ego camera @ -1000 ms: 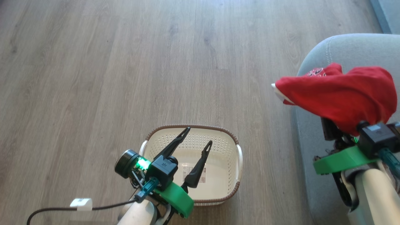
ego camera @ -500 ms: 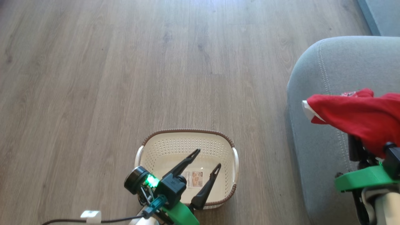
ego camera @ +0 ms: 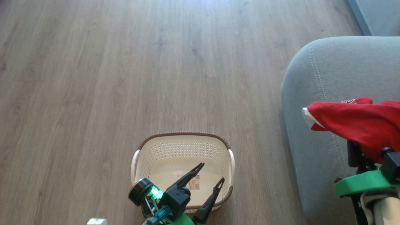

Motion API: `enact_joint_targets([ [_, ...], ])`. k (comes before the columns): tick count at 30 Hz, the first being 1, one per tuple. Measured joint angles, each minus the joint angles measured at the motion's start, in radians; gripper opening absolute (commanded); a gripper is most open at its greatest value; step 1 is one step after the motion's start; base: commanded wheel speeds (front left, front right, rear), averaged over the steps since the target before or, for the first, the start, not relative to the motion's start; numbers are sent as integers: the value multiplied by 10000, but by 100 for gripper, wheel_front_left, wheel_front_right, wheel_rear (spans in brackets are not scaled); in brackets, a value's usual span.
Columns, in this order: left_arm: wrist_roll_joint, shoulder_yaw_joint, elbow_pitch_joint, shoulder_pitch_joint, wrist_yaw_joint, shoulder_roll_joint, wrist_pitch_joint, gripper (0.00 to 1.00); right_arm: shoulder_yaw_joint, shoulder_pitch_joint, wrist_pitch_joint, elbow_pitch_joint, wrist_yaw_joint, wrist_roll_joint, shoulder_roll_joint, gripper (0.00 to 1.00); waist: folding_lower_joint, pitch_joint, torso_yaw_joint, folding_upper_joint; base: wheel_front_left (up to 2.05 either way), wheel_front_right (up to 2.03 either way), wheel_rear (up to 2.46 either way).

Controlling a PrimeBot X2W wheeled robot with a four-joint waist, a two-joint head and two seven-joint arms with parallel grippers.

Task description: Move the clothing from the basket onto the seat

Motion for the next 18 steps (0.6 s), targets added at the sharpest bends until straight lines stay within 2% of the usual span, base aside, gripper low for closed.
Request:
enact_joint_targets([
  [9,-63,17,-56,12,4,4,0,100,10,-1,0,-6,0,0,-4,0,0,-5,-592,0,0,0,0],
  [18,-65,63,-314,-2,6,6,0,100,-42,-5,-2,-180,0,0,2,0,0,178,-1771,0,0,0,0],
])
